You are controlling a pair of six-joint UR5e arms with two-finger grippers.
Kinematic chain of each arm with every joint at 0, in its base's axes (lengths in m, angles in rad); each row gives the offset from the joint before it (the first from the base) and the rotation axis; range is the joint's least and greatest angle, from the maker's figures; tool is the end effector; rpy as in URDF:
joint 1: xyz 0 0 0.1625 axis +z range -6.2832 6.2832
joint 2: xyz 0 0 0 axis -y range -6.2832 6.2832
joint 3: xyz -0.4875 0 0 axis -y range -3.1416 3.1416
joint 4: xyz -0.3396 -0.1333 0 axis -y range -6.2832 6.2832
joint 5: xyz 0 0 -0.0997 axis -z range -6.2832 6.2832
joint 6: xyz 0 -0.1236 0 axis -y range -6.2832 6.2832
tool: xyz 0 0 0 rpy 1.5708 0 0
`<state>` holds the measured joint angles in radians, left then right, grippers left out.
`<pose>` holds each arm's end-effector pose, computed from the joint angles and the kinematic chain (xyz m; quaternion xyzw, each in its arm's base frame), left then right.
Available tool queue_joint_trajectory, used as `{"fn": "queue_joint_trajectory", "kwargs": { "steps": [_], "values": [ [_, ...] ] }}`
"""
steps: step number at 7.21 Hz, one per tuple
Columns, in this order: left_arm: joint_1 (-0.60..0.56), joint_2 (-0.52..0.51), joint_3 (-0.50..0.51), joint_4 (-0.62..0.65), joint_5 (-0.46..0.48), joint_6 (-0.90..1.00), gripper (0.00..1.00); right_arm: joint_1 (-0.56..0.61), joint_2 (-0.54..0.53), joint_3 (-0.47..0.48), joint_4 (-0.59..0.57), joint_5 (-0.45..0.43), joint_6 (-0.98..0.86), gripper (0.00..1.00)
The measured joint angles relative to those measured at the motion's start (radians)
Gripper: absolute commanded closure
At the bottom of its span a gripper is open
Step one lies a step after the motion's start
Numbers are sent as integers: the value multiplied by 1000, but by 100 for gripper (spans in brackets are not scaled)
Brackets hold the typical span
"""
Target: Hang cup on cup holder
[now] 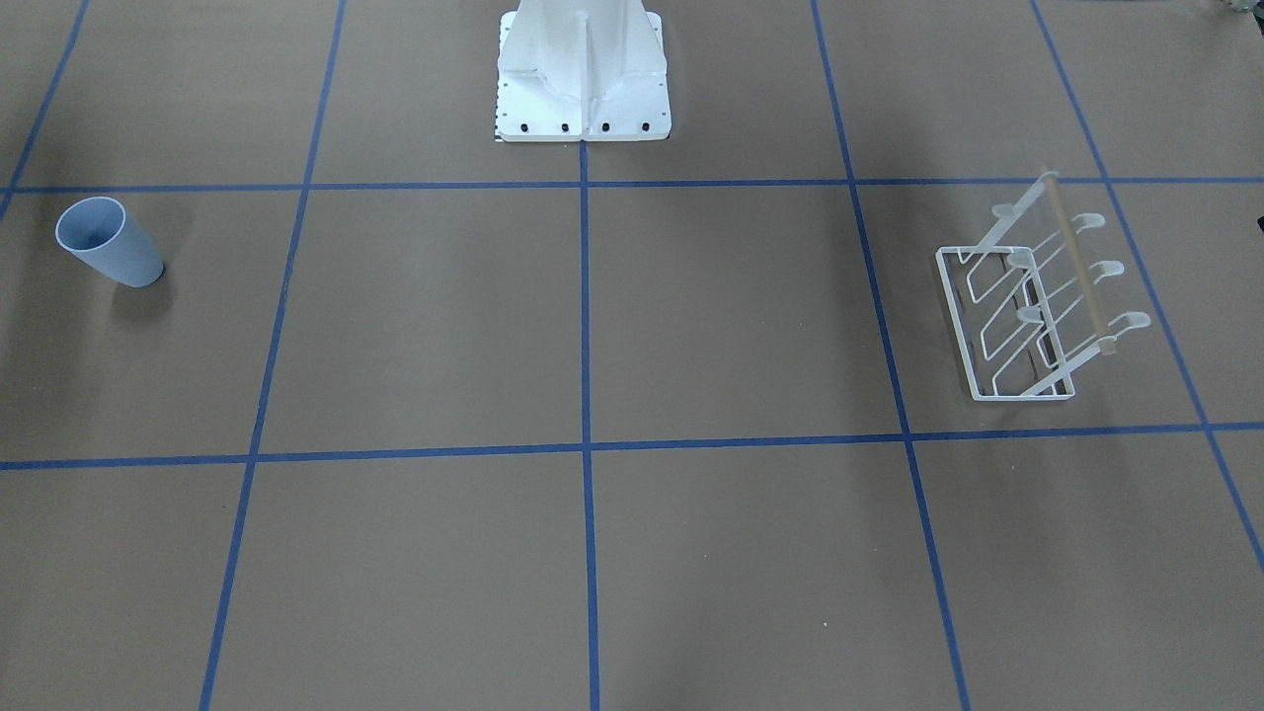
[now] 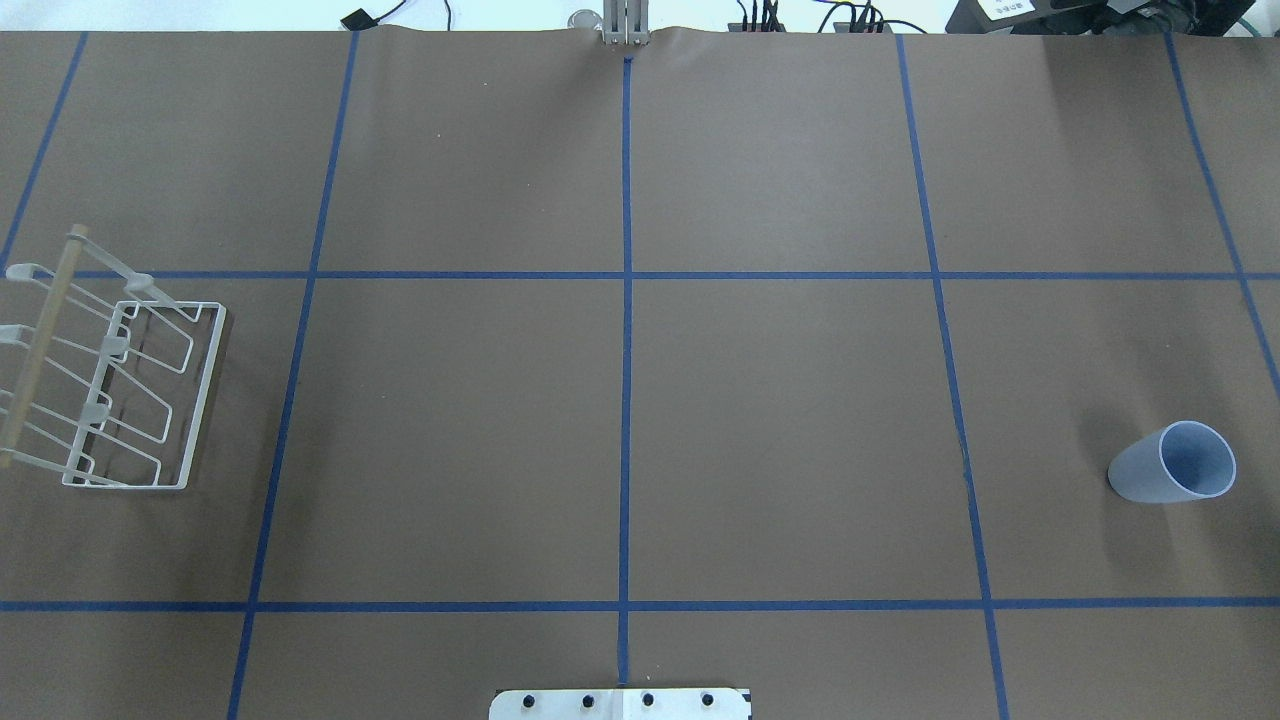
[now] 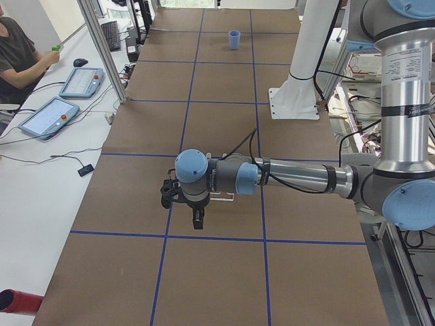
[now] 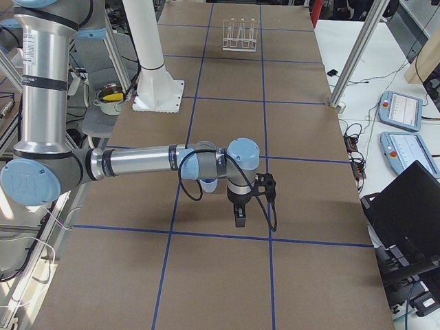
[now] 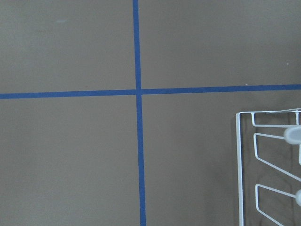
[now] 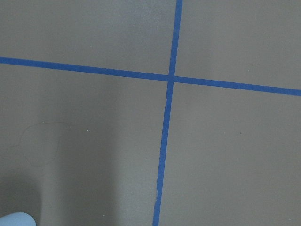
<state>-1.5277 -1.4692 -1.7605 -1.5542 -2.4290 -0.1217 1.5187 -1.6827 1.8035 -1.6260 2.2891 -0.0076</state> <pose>-0.0228 -0.3954 0.6911 -0.0018 0.4171 -0.0208 0.9086 0.0317 -0.3905 0.6924 0.0229 -0.3519 -0.0394 0.9349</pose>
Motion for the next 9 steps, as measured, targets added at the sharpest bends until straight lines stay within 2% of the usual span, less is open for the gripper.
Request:
{"fn": "queue_joint_trajectory", "kwargs": {
  "steps": [5,9],
  "values": [
    [-2,0,-25,-9,-8,0,1,-1,-6,-16,0,12,-2,0],
    [-1,-1,-38,-14,-12,1,1,-10,-10,-35,0,100,-9,0]
  ]
}}
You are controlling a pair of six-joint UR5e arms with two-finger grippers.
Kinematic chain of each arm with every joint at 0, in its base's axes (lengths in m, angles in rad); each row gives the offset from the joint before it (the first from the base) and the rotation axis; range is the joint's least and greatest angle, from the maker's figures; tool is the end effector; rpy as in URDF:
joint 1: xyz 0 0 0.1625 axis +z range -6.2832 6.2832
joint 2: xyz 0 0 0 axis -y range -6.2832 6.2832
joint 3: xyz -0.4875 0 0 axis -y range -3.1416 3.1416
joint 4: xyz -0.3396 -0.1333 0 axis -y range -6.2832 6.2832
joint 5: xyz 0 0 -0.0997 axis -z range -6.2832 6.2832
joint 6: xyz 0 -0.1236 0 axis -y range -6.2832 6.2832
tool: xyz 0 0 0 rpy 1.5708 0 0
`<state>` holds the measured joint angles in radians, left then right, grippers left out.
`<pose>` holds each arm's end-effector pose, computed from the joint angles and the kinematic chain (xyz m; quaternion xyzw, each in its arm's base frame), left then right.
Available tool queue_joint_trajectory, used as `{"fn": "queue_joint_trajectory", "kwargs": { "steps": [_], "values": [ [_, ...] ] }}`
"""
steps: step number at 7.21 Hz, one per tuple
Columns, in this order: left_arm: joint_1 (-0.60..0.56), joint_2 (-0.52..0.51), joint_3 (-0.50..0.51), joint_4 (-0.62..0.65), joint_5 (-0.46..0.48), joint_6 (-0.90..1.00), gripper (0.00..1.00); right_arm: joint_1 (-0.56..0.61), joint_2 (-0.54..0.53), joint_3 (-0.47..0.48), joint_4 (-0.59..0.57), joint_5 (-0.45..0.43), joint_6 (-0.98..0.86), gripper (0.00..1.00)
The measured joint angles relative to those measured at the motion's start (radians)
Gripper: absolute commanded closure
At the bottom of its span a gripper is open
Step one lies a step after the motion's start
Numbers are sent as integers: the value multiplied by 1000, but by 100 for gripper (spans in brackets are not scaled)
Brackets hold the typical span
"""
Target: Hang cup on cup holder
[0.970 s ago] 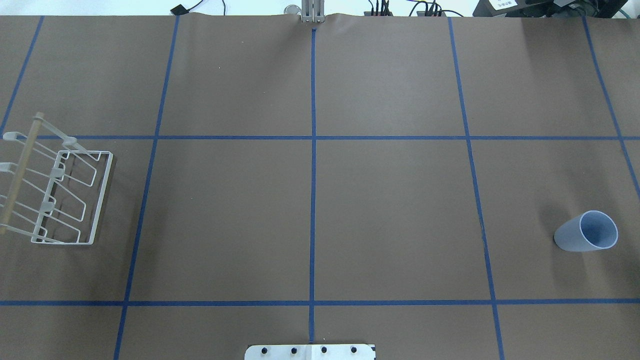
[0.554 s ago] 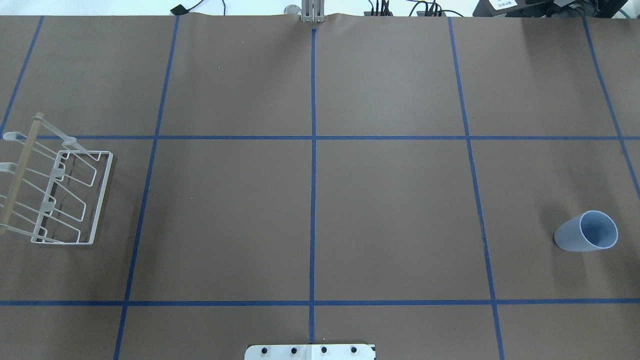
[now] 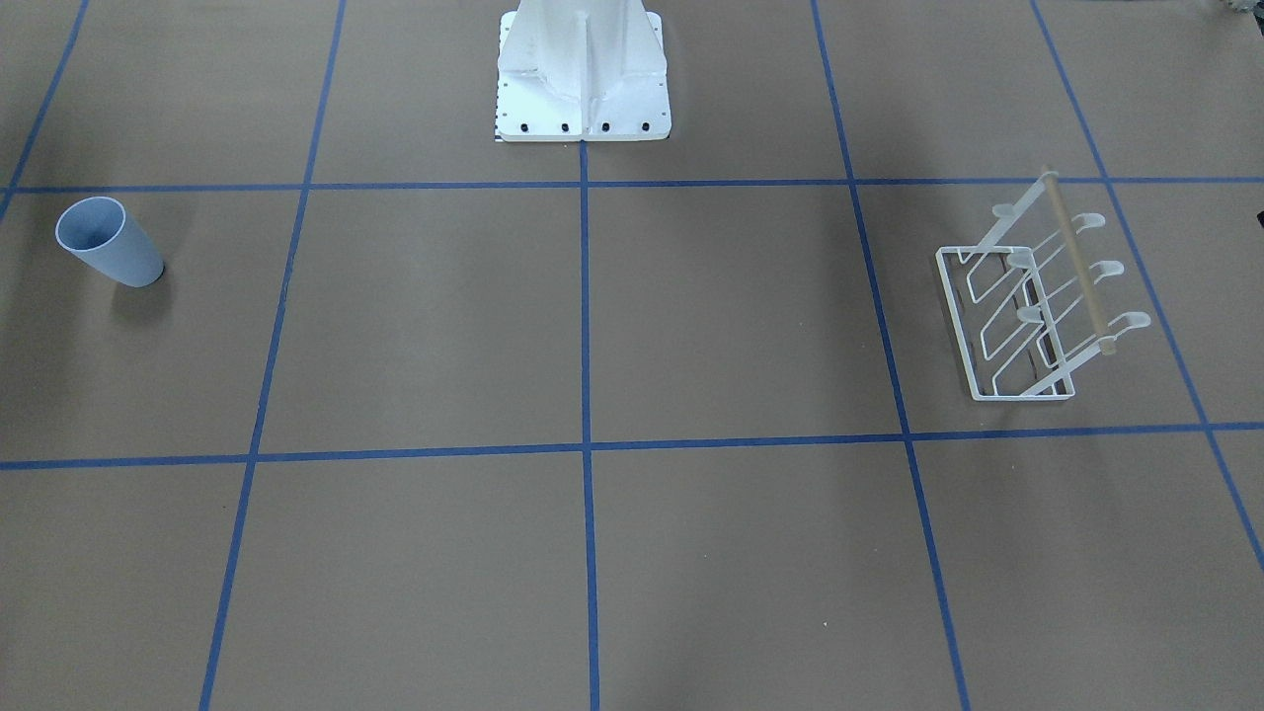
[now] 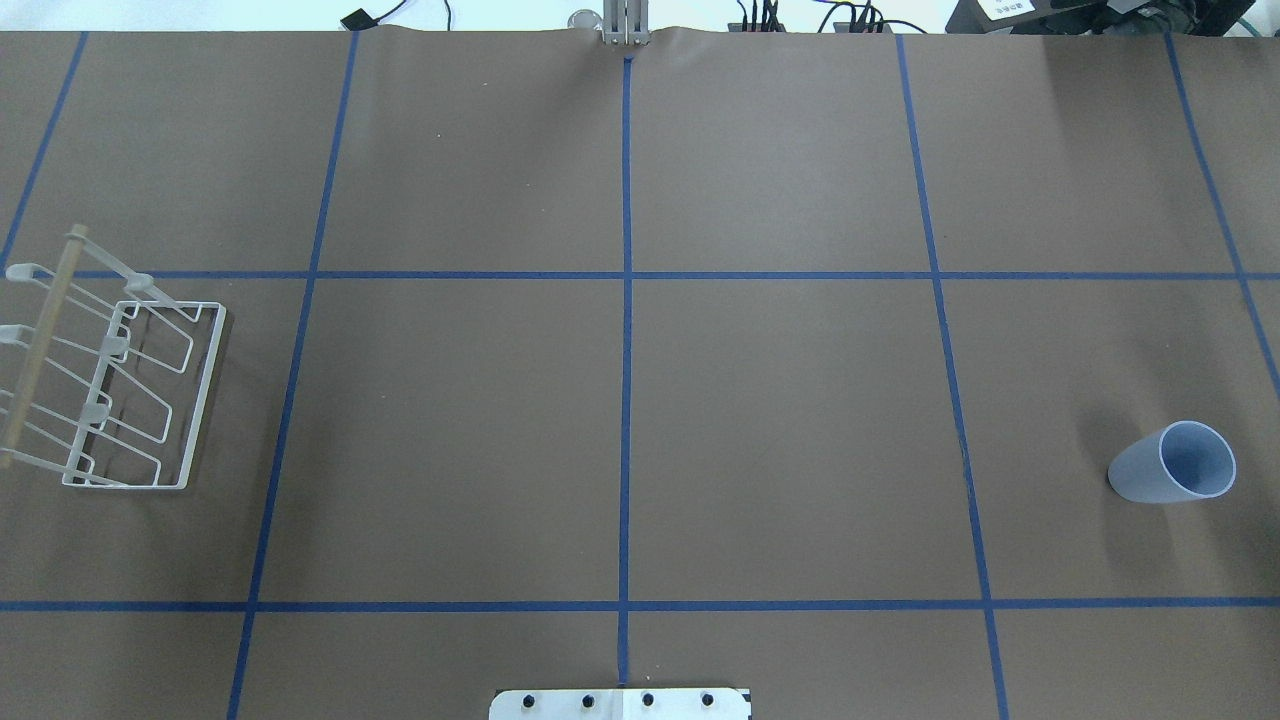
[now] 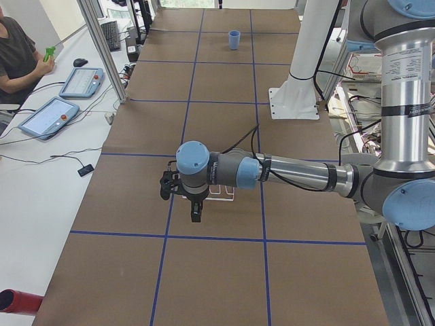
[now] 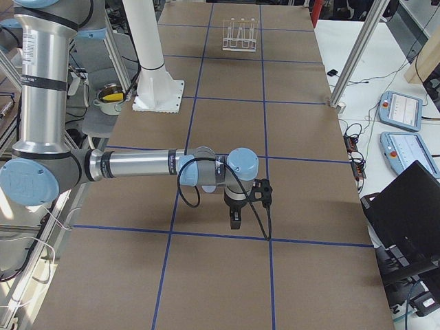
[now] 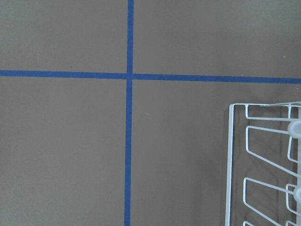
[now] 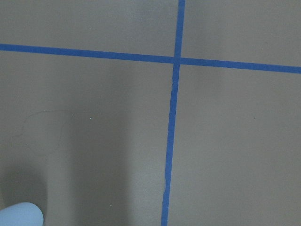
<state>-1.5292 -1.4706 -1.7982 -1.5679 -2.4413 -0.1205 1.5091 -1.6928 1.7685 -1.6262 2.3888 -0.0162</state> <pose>-0.0223 -0.3982 0.6711 0.0221 0.4240 -0.0095 0.9053 0.0195 -0.3826 0.7032 0.0003 -0.3978 -0.0398 0.9166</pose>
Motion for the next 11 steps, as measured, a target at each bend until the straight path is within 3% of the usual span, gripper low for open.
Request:
{"fn": "queue_joint_trajectory", "kwargs": {
  "steps": [4,6,10,11],
  "values": [
    [3,-2,0,-26,-1,-1,1,-40,-7,45,2,43,11,0],
    [3,-2,-1,-28,-1,-2,1,-75,-56,120,29,22,40,0],
    [3,-2,-1,-29,-2,-1,1,-226,-234,159,424,-19,288,0],
    [3,-3,-1,-29,-1,-1,1,-275,-248,165,475,-50,326,0]
  ]
}}
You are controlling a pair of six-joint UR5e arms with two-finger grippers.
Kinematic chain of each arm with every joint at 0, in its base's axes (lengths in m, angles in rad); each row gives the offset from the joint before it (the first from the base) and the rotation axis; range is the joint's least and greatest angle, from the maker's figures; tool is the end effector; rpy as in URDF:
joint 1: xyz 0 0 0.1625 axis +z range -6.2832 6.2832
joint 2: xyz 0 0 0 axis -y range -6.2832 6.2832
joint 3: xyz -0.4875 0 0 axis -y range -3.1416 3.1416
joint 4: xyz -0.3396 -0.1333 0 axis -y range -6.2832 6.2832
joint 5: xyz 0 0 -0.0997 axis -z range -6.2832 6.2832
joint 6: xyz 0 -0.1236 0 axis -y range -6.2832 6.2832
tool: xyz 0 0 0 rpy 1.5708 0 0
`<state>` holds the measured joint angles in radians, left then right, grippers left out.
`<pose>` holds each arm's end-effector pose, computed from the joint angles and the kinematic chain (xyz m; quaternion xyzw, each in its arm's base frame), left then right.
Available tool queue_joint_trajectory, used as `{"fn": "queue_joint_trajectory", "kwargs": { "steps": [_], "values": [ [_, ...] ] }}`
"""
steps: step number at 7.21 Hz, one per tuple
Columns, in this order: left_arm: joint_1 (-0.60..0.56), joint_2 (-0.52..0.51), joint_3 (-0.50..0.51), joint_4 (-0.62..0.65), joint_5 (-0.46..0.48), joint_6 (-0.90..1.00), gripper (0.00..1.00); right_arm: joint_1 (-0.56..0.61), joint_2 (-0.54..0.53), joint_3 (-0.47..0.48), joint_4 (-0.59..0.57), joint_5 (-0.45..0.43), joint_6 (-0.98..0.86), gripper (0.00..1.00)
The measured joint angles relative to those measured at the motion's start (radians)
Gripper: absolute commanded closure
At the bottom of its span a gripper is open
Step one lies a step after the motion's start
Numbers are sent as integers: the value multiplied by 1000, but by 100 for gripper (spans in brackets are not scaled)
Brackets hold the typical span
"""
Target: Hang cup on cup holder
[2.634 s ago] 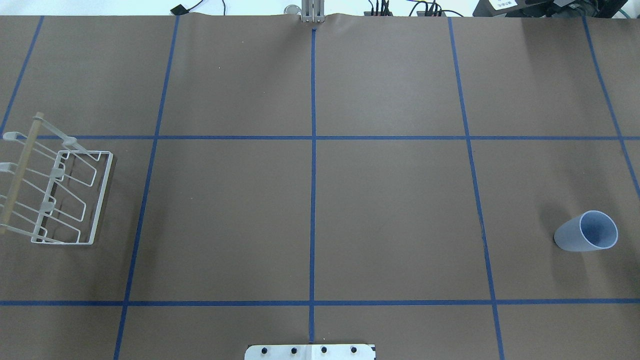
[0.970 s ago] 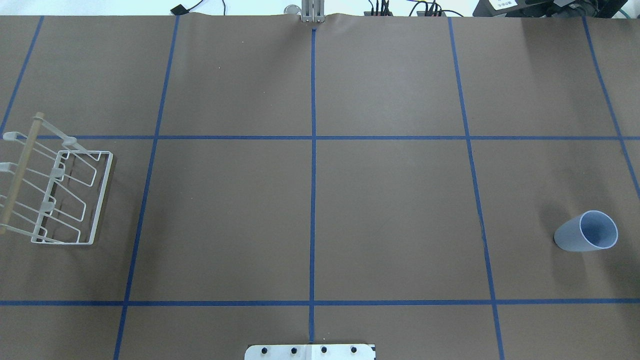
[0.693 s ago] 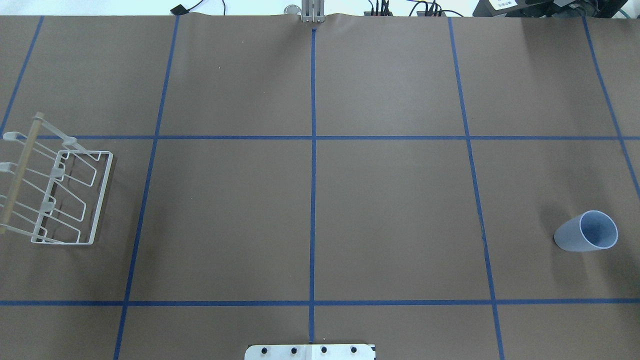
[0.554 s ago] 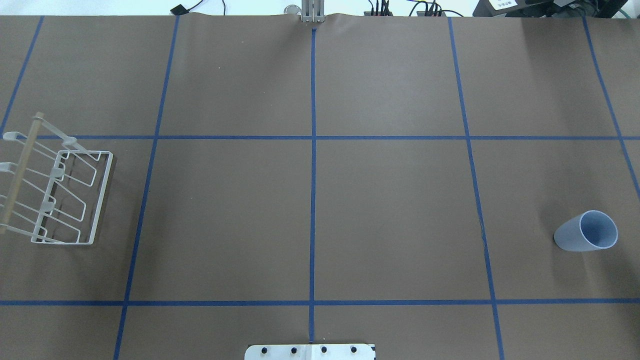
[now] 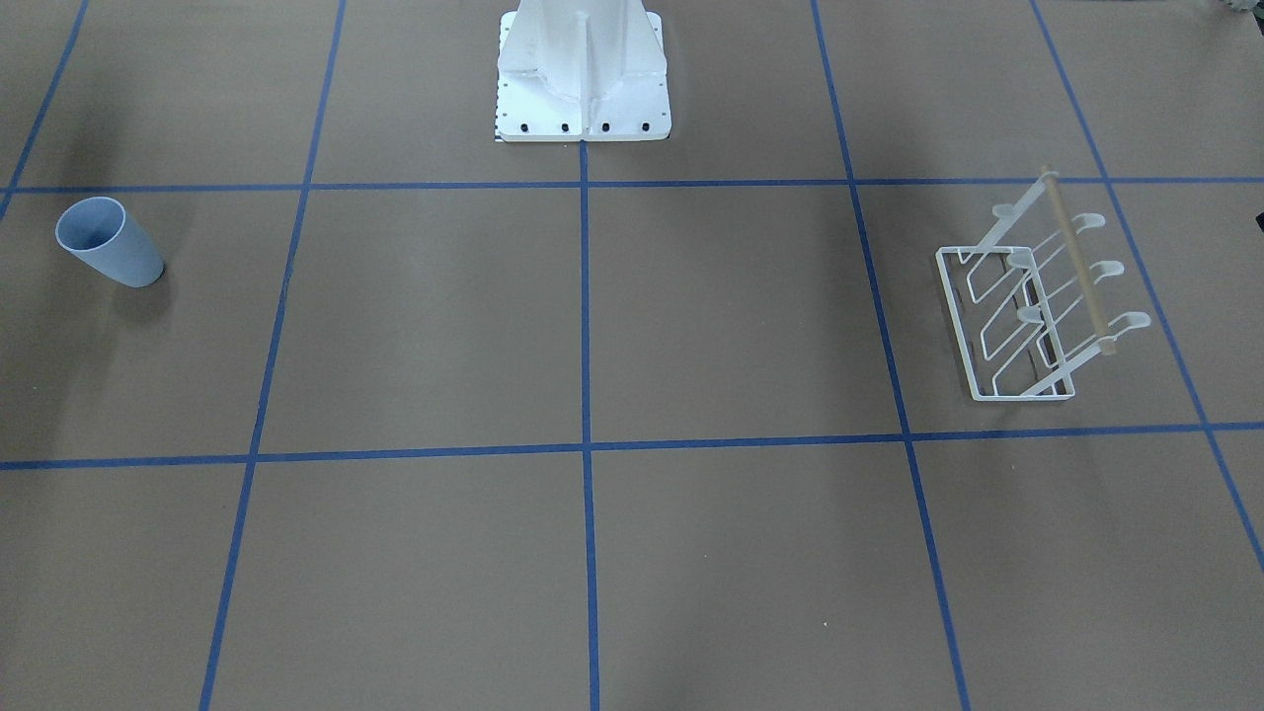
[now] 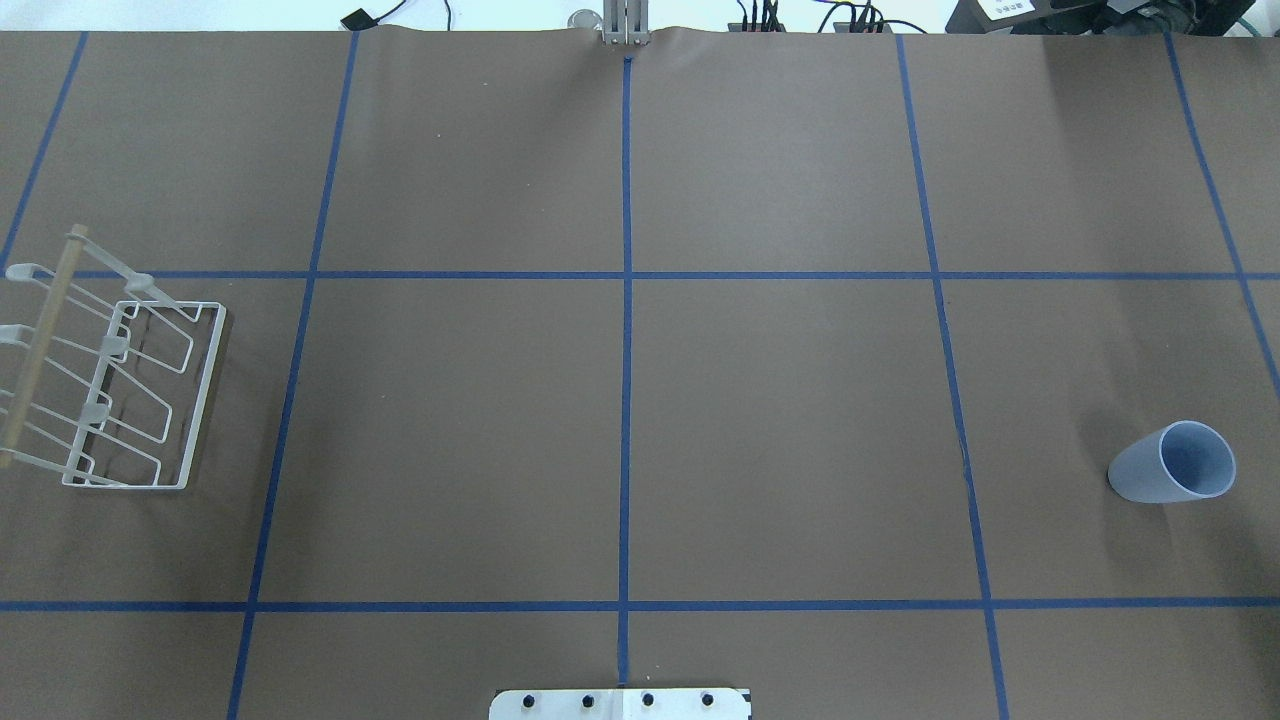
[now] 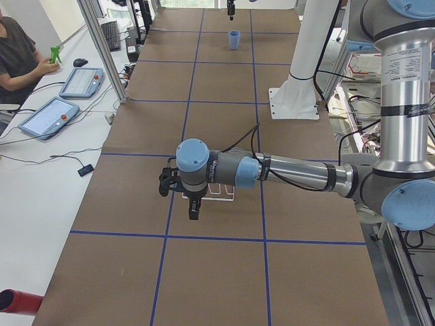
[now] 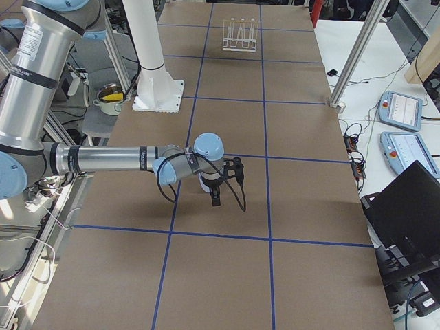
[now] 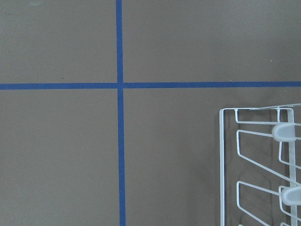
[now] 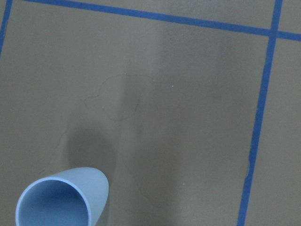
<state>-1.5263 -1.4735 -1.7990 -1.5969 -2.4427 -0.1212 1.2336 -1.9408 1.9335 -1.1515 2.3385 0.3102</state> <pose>-0.0208 -0.4016 0.6663 0.0360 0.4254 -0.0016 0.9043 -0.0512 -0.2896 0.6611 0.0632 -0.4079 -0.0888 0.9065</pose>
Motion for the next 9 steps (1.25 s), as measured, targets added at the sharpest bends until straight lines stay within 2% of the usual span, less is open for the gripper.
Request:
{"fn": "queue_joint_trajectory", "kwargs": {
  "steps": [2,5,9],
  "values": [
    [0,-1,0,0,1,0,1,-64,-3,6,29,-51,32,0],
    [1,-1,2,-1,0,2,1,-149,21,6,34,-49,155,0],
    [1,-1,5,-15,1,5,1,-211,35,-9,34,-55,181,2]
  ]
}}
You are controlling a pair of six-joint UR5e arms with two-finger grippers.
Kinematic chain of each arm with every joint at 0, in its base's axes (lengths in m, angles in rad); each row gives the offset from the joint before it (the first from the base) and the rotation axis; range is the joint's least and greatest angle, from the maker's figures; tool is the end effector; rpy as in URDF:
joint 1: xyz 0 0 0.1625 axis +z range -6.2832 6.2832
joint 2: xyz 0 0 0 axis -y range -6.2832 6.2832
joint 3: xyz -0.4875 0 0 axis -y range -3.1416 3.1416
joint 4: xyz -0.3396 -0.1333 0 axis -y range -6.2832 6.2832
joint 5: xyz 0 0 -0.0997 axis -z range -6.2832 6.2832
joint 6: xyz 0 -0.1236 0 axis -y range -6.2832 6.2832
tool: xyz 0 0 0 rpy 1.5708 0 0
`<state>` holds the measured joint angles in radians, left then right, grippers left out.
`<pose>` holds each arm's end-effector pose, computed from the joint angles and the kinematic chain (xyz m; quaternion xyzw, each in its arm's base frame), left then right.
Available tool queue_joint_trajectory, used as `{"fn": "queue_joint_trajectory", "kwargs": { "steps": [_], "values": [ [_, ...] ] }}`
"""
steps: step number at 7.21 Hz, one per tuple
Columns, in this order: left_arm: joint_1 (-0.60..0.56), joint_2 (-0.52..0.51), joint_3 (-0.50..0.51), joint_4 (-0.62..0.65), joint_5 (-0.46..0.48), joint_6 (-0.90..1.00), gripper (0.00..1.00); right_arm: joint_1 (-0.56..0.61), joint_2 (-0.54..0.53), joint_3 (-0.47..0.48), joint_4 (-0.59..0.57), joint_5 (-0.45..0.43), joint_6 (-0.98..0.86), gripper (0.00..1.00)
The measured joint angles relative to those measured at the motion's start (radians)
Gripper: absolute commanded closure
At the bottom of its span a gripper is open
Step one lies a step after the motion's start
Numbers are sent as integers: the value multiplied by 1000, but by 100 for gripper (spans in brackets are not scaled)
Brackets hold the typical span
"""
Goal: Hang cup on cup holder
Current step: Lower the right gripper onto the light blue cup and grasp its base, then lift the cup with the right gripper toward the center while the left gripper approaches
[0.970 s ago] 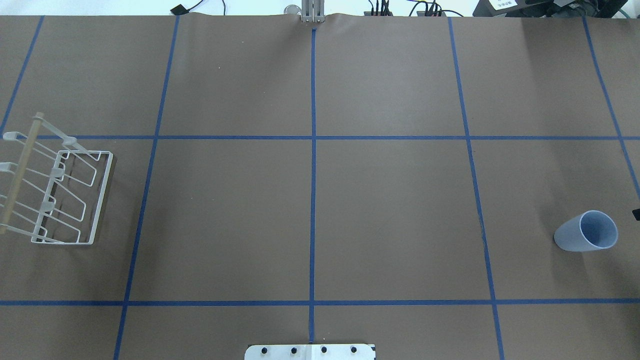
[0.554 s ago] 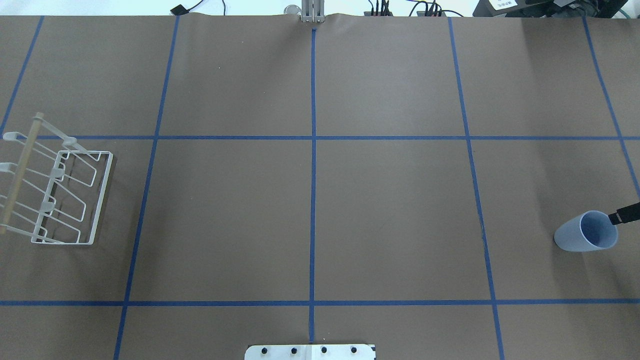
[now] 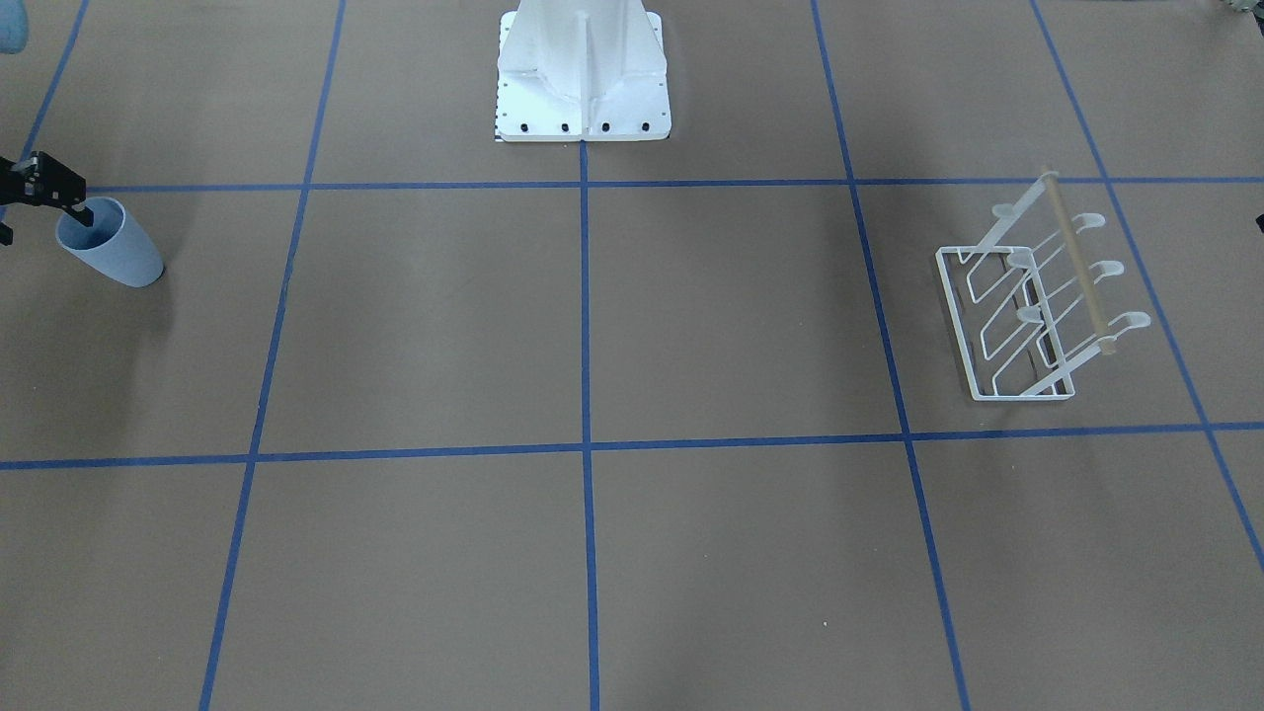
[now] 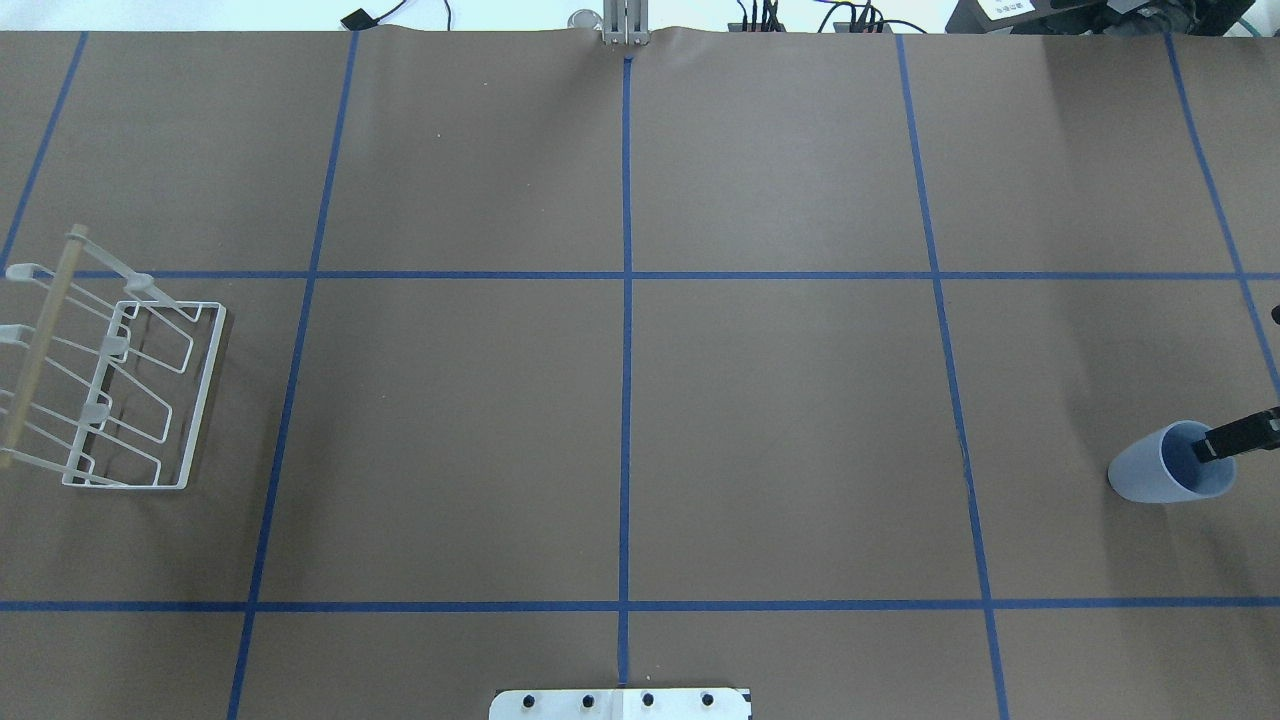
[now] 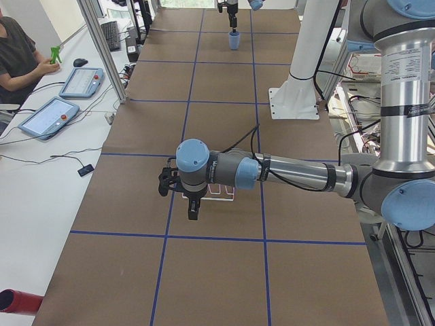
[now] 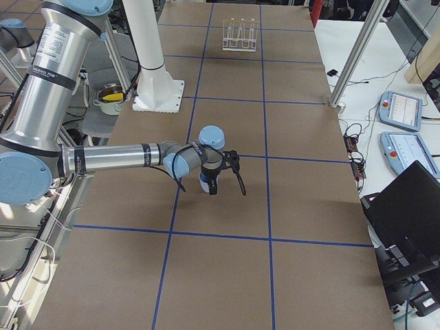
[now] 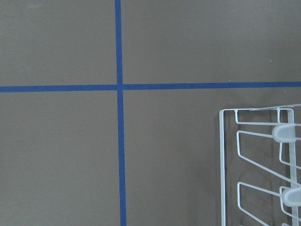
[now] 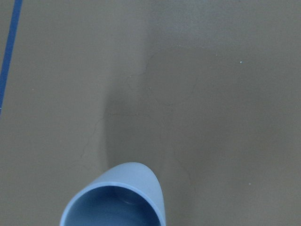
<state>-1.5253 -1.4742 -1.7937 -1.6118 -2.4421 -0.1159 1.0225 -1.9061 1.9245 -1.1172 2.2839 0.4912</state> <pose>-0.0204 -0.4028 0.6668 0.0416 0.4253 0.0034 0.9041 -0.1171 -0.2923 0.6545 0.0216 -0.4034 -0.1076 0.9084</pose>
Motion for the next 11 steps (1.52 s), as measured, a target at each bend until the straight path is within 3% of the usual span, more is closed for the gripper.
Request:
{"fn": "queue_joint_trajectory", "kwargs": {
  "steps": [1,2,4,11],
  "values": [
    [0,0,0,-1,0,1,1,-15,4,-5,0,-1,0,7],
    [0,0,1,-2,0,2,1,-25,13,-20,0,-1,0,26],
    [0,0,-1,-2,0,5,1,-29,31,-58,2,0,1,100],
    [0,0,-1,-7,-1,-2,2,26,23,6,20,68,-9,100]
  ]
}}
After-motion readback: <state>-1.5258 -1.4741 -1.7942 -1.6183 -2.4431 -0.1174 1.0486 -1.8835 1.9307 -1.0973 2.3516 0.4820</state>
